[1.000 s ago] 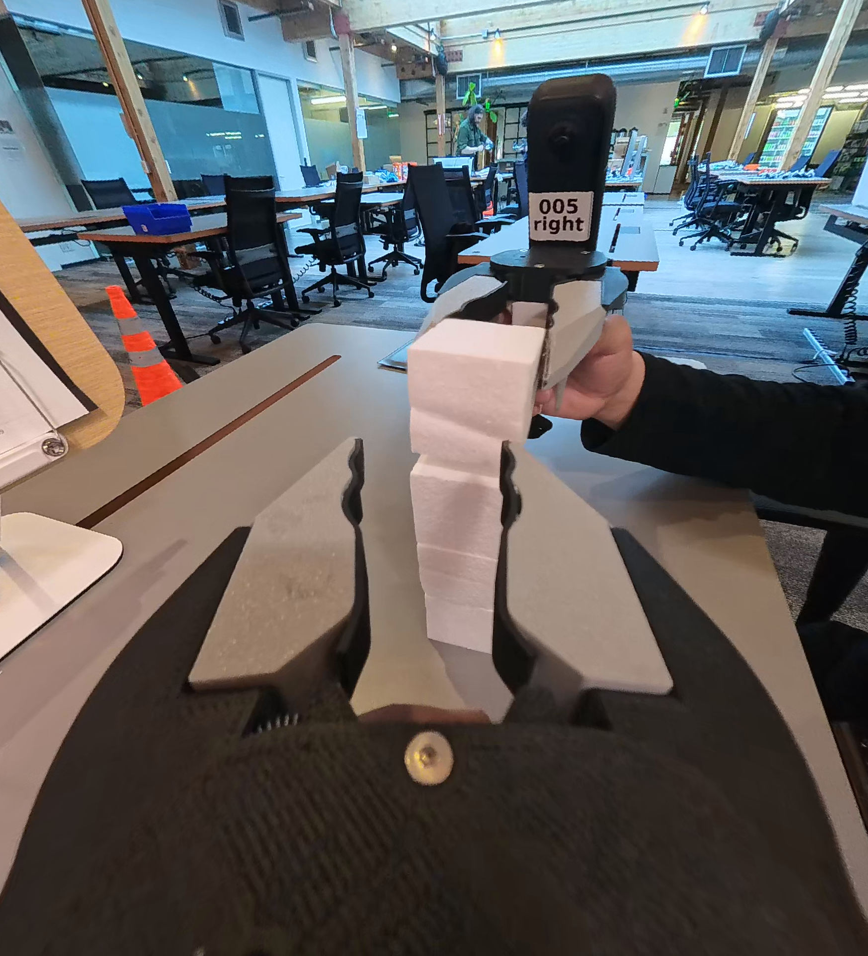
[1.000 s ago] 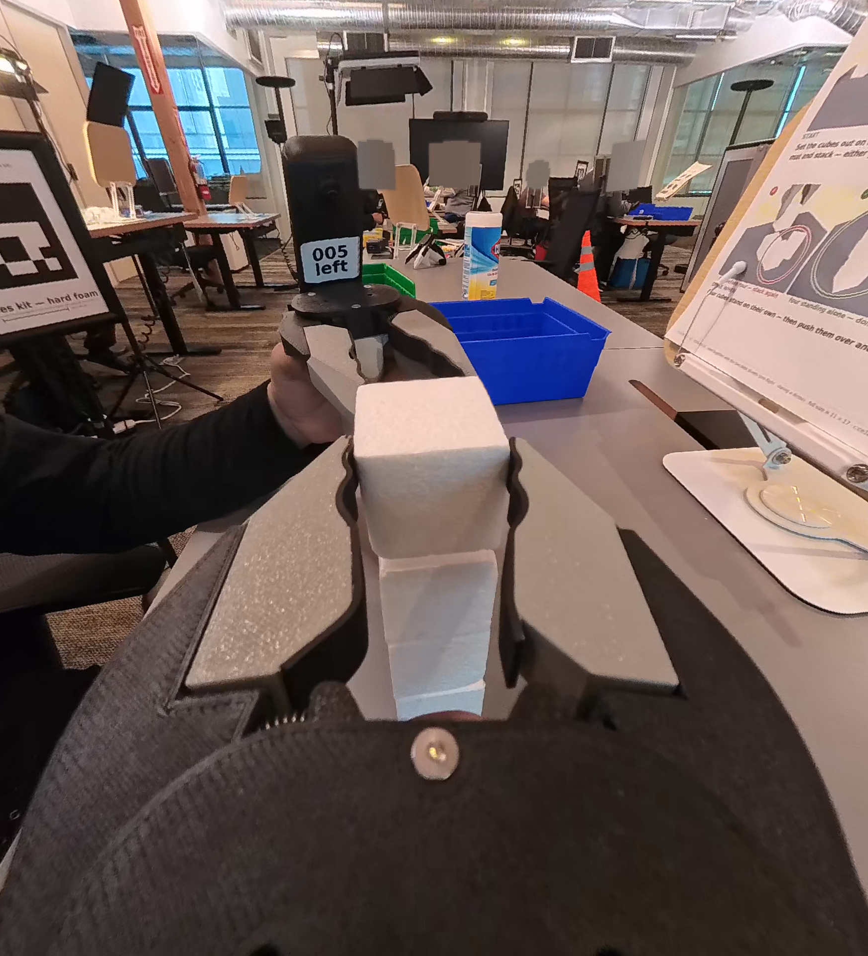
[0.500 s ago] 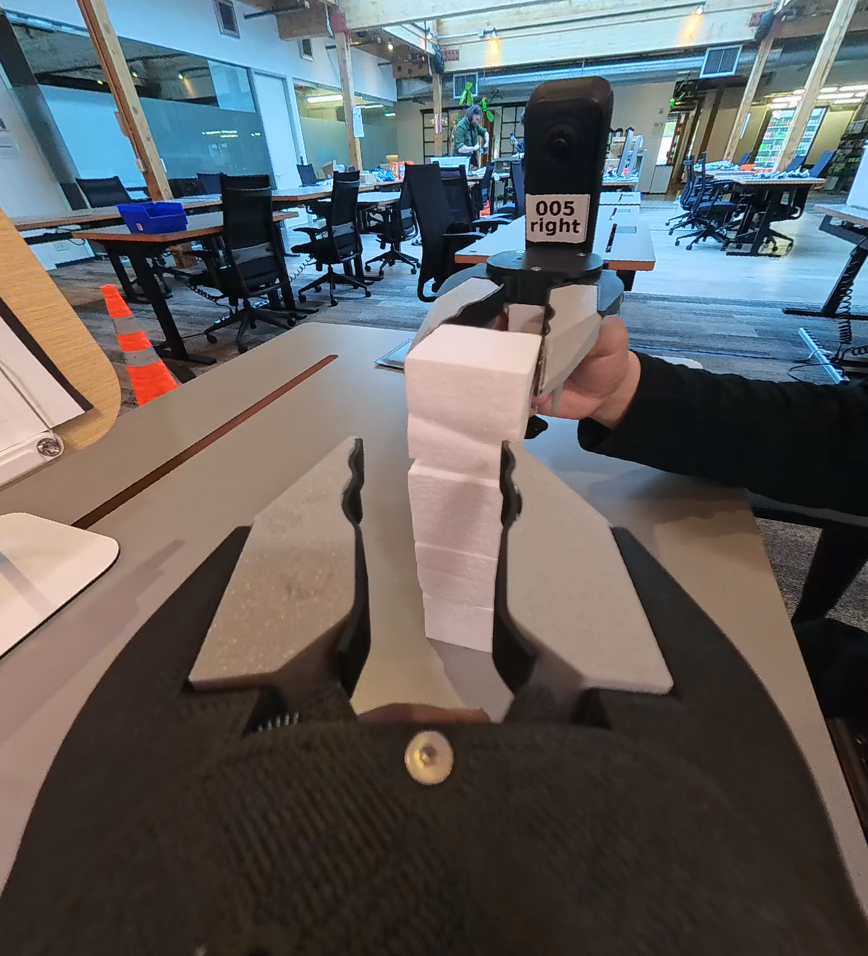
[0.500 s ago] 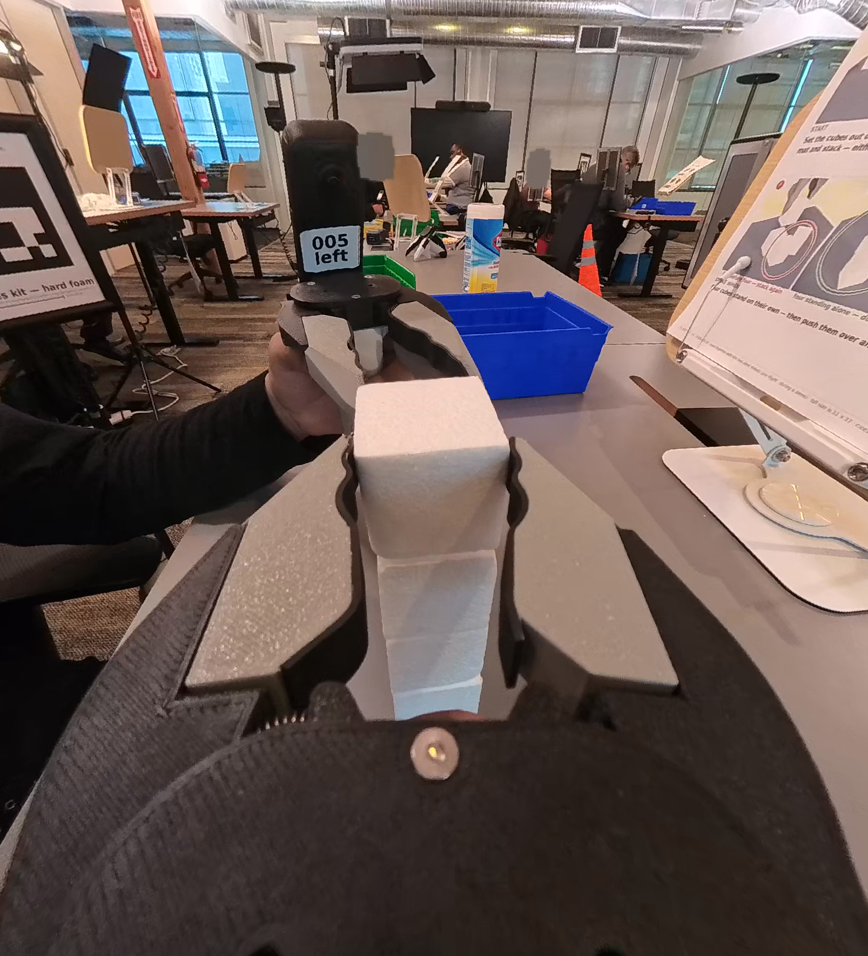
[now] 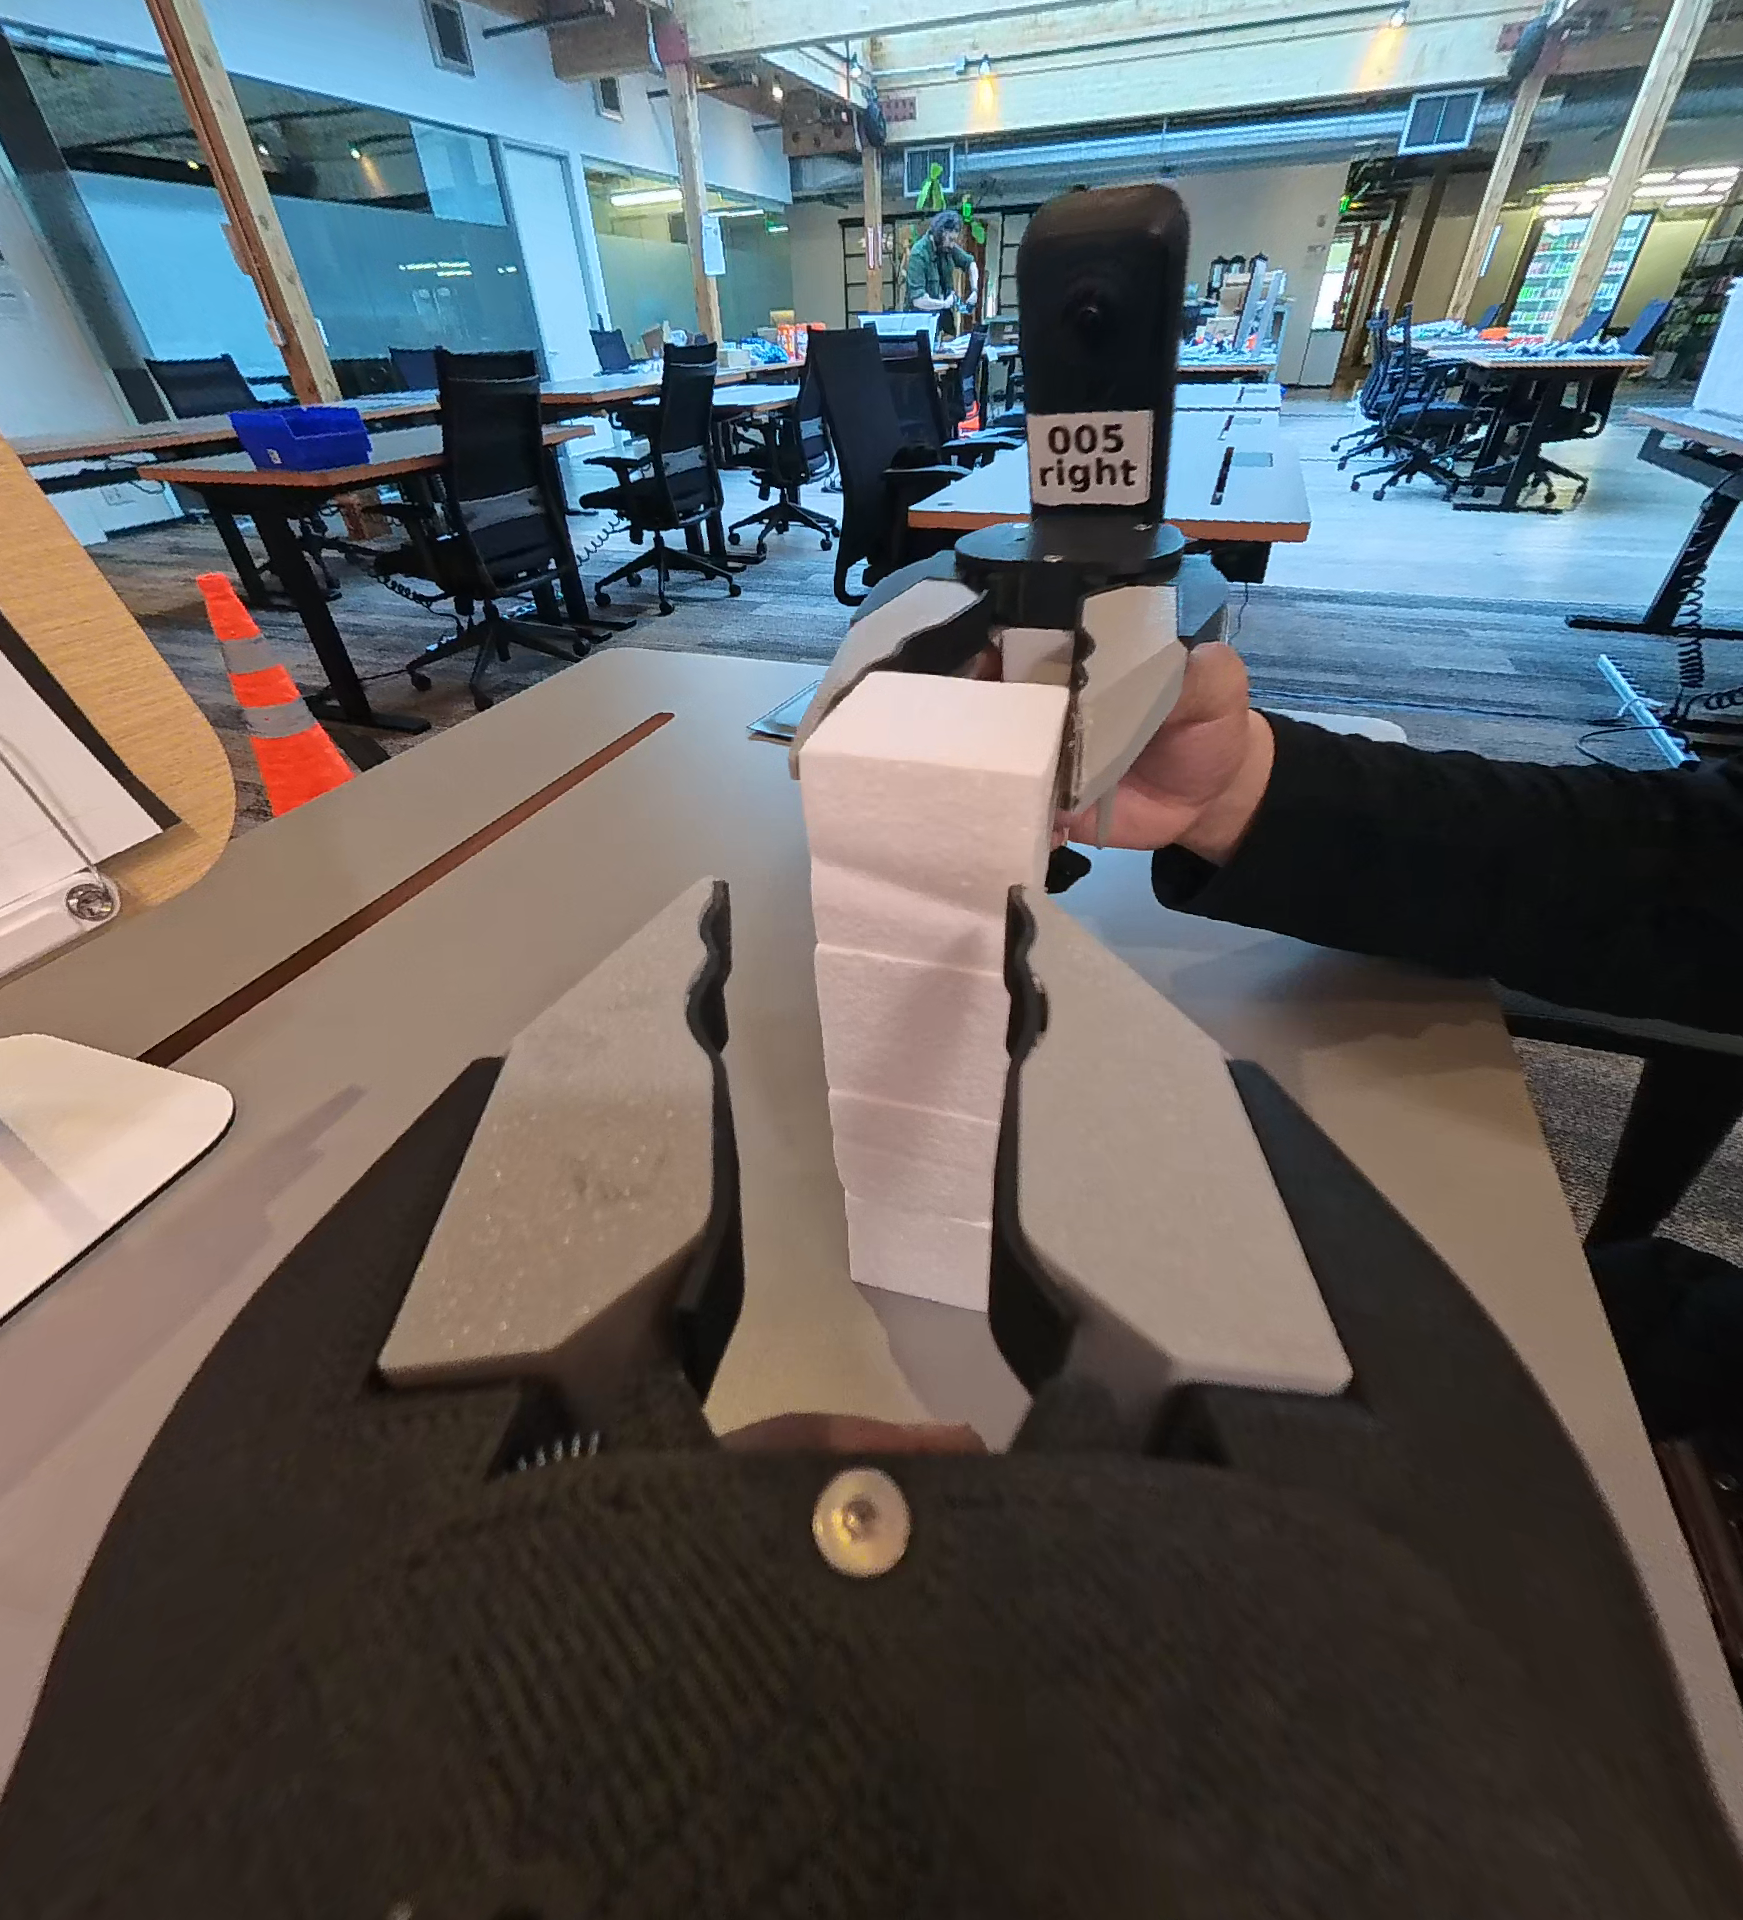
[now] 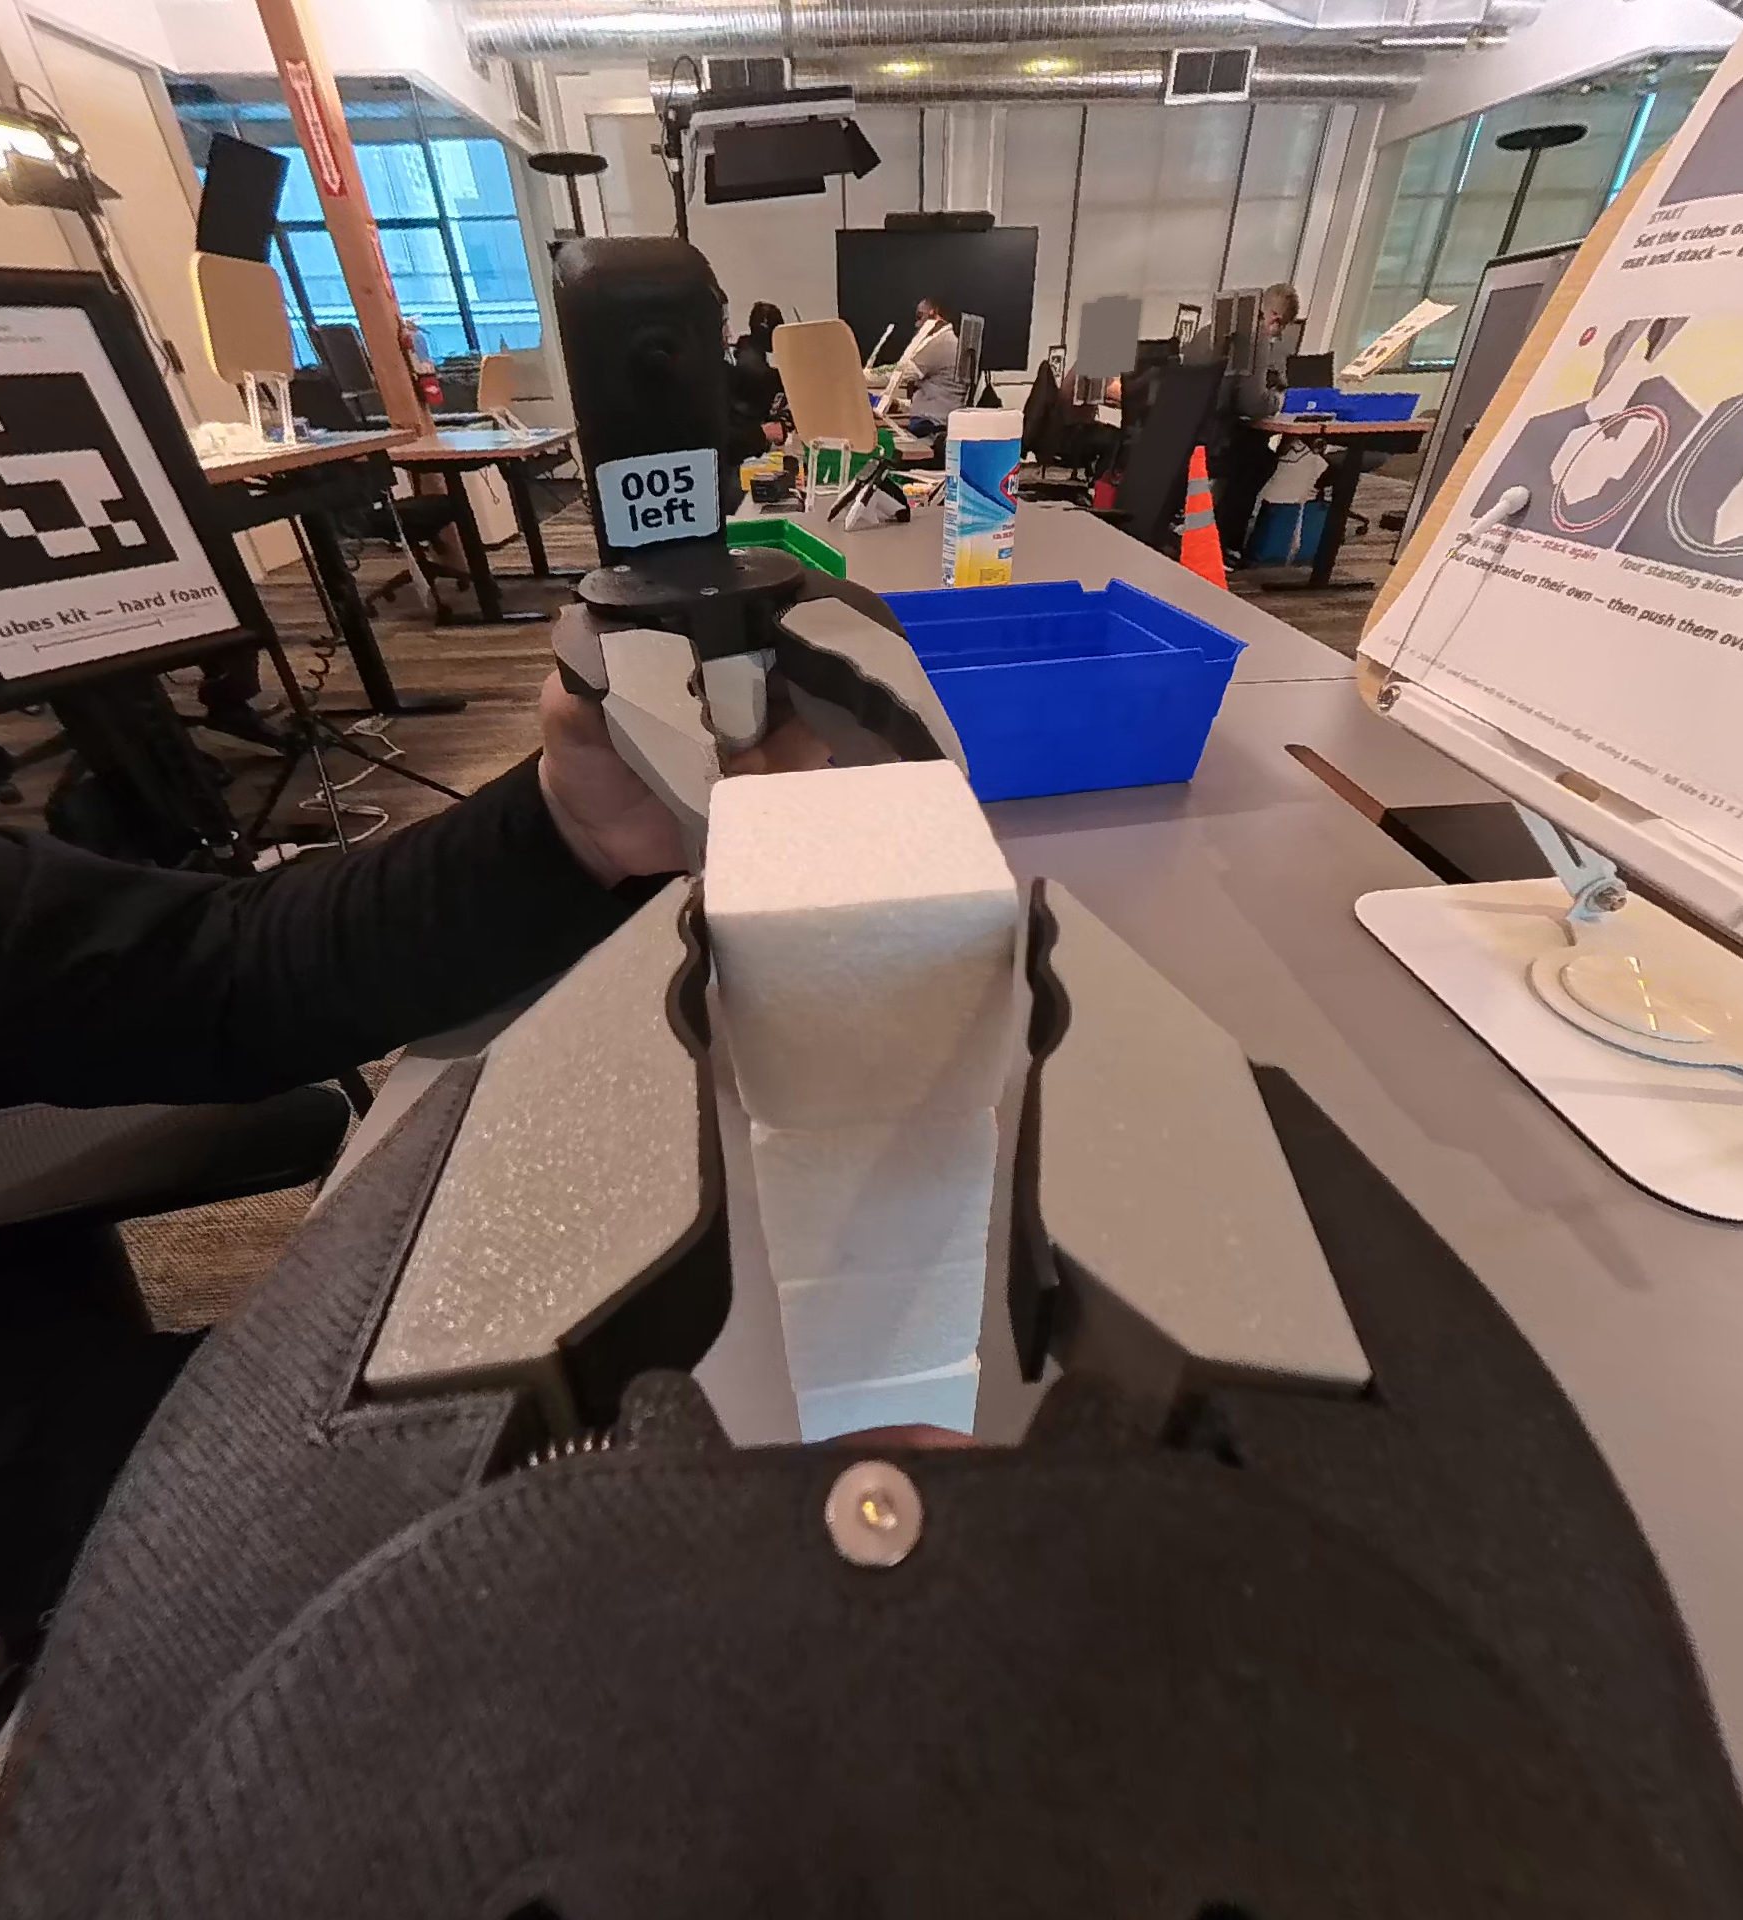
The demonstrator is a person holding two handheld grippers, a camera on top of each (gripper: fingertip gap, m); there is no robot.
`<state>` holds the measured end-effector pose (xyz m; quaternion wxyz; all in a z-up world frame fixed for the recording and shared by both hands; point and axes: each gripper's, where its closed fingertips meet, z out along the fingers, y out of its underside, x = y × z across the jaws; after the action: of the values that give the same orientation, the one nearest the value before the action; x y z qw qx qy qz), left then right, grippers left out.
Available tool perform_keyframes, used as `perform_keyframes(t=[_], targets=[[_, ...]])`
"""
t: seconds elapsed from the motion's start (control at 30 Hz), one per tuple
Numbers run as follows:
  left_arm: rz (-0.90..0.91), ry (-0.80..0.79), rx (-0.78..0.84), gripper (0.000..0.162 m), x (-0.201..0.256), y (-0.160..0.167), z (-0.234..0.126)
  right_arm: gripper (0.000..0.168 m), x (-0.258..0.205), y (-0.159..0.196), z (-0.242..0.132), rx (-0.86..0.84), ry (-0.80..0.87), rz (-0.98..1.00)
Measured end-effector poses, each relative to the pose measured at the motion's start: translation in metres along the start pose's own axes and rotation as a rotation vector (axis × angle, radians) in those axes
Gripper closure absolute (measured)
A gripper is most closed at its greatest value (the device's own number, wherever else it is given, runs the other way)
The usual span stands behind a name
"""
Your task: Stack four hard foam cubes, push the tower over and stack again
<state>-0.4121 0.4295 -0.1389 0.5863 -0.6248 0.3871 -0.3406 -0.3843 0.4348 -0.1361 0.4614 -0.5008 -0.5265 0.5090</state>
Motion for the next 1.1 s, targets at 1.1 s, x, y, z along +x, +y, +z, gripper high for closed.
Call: perform_keyframes(t=[1.1], targets=[[-0.212, -0.255, 0.016, 0.114, -0.069, 0.018, -0.021, 0.117, 0.071, 0.054, -0.057, -0.137, 0.327, 0.022]])
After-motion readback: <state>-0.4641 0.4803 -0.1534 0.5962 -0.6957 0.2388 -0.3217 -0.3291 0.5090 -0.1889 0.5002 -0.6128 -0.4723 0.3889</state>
